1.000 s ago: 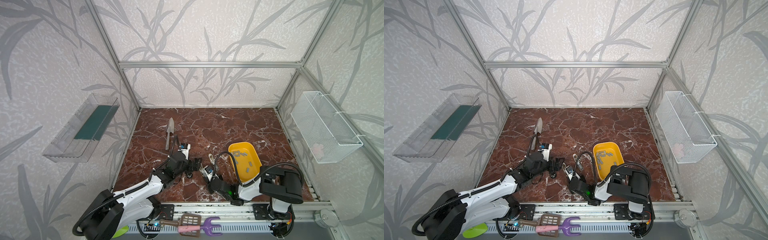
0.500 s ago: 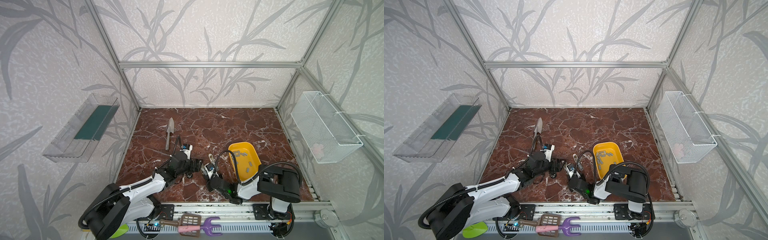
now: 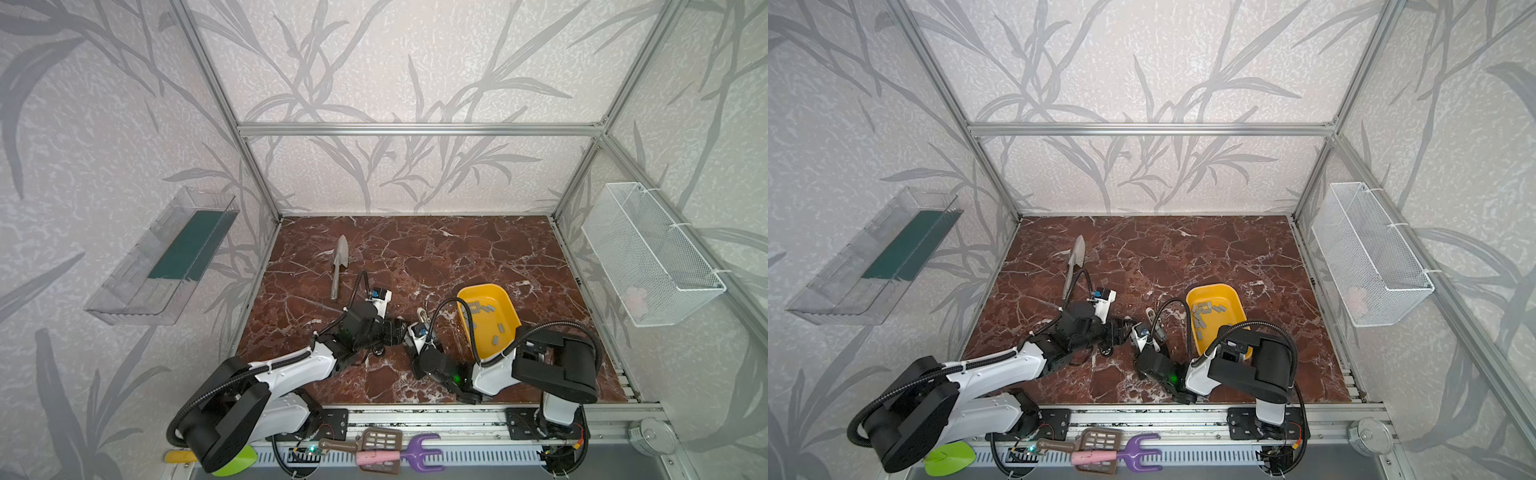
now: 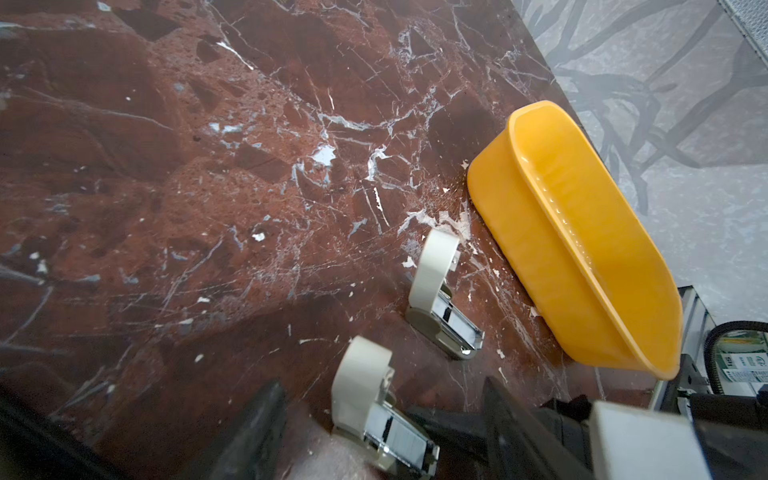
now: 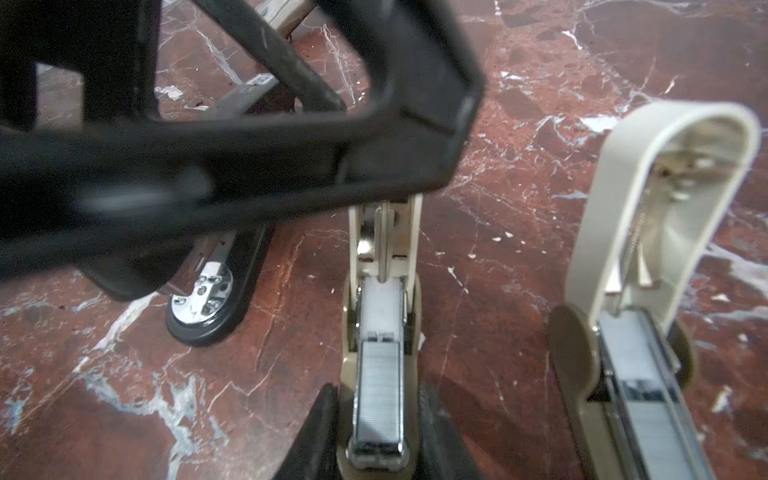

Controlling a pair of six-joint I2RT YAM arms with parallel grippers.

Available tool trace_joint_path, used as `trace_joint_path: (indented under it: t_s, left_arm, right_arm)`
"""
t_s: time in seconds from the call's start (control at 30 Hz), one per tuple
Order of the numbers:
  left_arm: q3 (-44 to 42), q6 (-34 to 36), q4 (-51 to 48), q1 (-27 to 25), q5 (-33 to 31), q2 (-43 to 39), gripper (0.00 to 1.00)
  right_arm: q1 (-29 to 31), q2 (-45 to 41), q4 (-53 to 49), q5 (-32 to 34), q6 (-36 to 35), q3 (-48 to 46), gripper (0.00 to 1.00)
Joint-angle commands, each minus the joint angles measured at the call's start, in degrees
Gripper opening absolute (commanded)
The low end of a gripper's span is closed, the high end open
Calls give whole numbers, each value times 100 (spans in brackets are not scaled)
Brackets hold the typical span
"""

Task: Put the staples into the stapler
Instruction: 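Move the left gripper over the open beige stapler nearest the black stapler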

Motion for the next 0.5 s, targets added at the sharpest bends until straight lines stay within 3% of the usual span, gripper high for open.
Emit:
trace_joint_path:
  t_s: [0.0, 0.3, 0.47]
  left_arm:
    - [140, 97, 196, -6, 137, 213, 71]
    - [219, 174, 567, -4, 608, 649, 48]
    - [93, 471, 408, -4, 791, 370, 46]
  right_arm:
    - [-35, 242, -555, -204, 61, -76, 12]
    - [-58, 236, -405, -166, 86, -159, 11]
    - [-134, 241, -211, -176, 138, -217, 10]
